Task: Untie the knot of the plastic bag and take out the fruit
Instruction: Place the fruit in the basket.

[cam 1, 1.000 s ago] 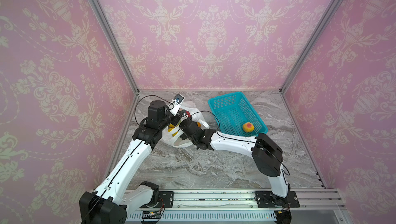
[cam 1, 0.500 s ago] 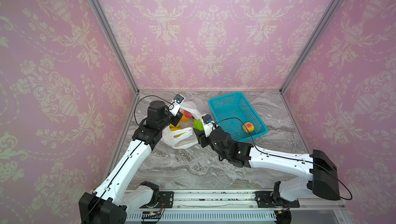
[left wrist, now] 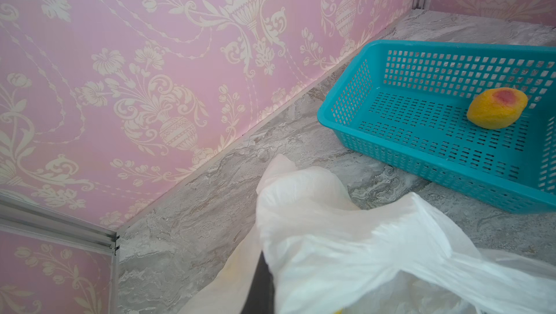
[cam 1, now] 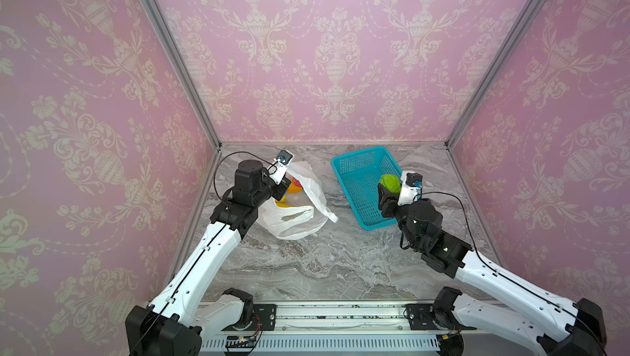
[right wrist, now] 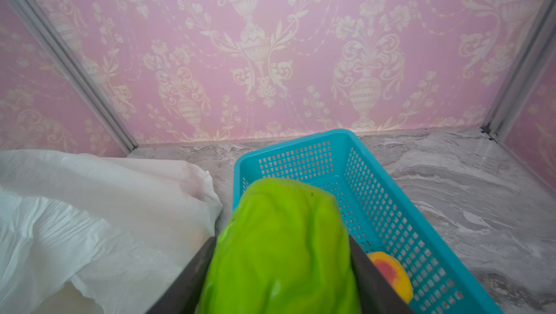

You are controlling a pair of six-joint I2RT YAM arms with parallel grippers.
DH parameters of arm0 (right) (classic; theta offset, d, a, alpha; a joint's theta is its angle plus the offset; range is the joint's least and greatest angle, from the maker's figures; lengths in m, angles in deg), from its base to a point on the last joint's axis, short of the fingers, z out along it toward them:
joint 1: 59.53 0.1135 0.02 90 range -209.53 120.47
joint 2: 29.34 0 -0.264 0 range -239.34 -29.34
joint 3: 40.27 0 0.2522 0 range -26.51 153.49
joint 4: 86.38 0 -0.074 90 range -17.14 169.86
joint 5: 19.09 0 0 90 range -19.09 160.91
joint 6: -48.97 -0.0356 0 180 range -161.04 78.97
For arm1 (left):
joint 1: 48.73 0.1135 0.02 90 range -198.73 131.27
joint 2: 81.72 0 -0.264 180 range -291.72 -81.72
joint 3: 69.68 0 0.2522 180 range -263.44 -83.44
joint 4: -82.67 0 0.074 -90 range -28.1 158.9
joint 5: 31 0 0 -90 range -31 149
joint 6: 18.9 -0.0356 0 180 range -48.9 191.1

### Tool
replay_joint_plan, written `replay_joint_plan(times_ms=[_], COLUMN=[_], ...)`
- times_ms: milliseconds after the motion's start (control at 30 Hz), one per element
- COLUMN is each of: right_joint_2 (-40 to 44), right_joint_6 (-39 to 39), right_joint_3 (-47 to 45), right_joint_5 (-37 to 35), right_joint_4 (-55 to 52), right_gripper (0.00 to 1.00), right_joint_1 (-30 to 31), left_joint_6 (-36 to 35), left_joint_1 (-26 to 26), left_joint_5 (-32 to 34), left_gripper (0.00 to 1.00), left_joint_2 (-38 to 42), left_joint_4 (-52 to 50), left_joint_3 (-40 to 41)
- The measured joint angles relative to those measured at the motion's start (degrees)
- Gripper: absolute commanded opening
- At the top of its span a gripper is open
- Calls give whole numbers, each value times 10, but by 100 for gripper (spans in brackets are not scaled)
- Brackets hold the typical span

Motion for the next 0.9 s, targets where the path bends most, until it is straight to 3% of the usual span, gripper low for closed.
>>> replay_joint_plan(times_ms=[133, 267, 567, 733, 900], right_joint_2=[18, -16, -245, -339, -397], right_joint_6=[-28, -56, -87, -85, -82], right_joint_3=[-19, -17, 106, 163, 190], right_joint_5=[5, 31, 169, 196, 202], right_joint_4=[-10, -22, -105, -138, -166], right_gripper=[28, 26, 23, 33, 35], right_joint_1=[-49, -94, -185, -191, -198], left_joint_6=[0, 0, 0, 0, 0], left_joint_1=[0, 0, 0, 0, 0], left_joint_5=[0, 0, 0, 0, 0], left_gripper=[0, 0, 0, 0, 0], left_joint_2=[0, 0, 0, 0, -1], left_joint_4=[0, 0, 0, 0, 0], left_joint_3=[0, 0, 0, 0, 0])
